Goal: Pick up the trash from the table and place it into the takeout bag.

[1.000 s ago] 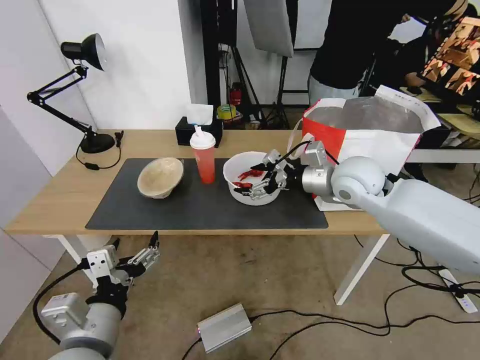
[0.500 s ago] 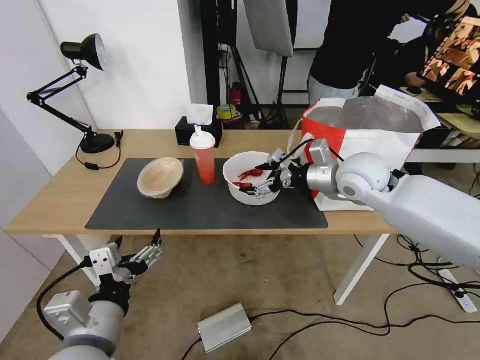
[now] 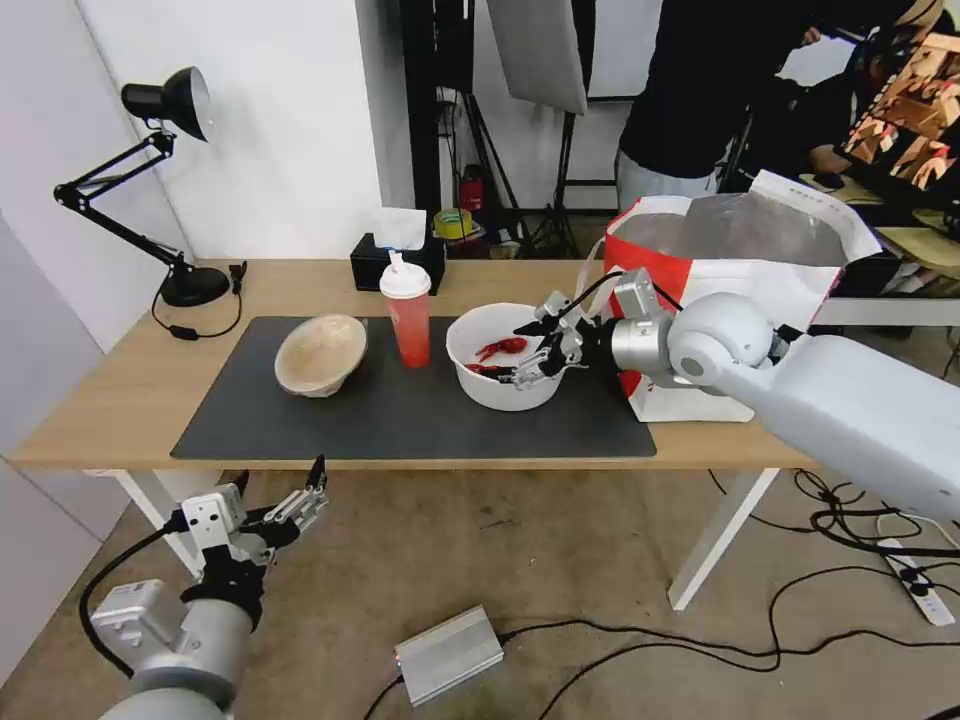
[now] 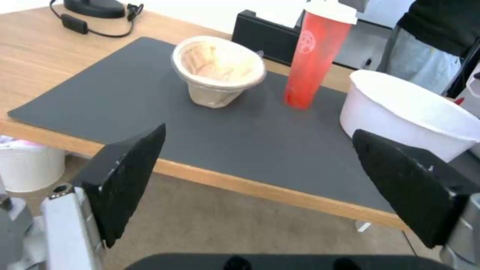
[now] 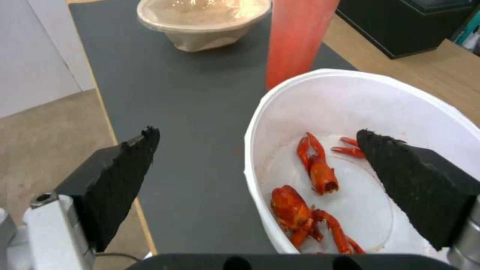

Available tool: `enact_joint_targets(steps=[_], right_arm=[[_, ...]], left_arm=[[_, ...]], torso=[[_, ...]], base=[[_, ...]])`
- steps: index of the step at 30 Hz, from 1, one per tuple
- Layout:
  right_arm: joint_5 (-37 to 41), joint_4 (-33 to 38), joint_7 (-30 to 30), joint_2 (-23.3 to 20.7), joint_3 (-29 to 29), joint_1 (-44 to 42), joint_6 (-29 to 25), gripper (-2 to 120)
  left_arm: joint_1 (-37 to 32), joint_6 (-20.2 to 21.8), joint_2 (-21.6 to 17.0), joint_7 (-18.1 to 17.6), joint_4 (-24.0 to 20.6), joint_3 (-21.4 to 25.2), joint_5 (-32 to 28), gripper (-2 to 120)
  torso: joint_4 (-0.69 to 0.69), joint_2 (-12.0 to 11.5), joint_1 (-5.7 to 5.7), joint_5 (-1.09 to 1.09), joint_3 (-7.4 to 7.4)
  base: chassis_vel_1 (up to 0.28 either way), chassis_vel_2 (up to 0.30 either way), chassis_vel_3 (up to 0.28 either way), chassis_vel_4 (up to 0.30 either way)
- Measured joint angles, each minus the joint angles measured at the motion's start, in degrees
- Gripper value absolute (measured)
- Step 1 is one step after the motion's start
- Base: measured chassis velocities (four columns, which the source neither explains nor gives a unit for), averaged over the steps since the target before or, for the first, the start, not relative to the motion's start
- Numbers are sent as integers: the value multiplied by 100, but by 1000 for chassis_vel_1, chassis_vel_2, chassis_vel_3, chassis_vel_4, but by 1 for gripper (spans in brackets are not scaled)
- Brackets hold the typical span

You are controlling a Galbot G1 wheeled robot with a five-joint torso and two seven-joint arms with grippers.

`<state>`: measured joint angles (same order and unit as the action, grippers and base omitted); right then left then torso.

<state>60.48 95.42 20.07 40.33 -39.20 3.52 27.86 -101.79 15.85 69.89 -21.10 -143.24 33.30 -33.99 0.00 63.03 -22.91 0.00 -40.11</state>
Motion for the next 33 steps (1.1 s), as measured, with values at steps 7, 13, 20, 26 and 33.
enact_joint_targets(steps=[7,13,20,26,33], right_arm=[[-5,-69,7,33,-20,4,26,100],[-25,-137,20,71,-50,-5,26,100],[-63,-249,37,134,-51,-56,37,100],[-105,-322,58,150,-51,-95,39,100],[-182,-416,130,217,-75,-98,44,100]], left_arm=[[25,0,-10,1,0,-12,2,100],[44,0,17,1,0,-34,4,100],[58,0,19,5,0,-74,7,100],[80,1,16,8,1,-108,9,100],[119,4,14,9,33,-143,10,100]], torso=[[0,0,0,0,0],[0,0,0,0,0],[0,0,0,0,0],[0,0,0,0,0],[0,0,0,0,0]], base=[[0,0,0,0],[0,0,0,0],[0,0,0,0],[0,0,0,0],[0,0,0,0]])
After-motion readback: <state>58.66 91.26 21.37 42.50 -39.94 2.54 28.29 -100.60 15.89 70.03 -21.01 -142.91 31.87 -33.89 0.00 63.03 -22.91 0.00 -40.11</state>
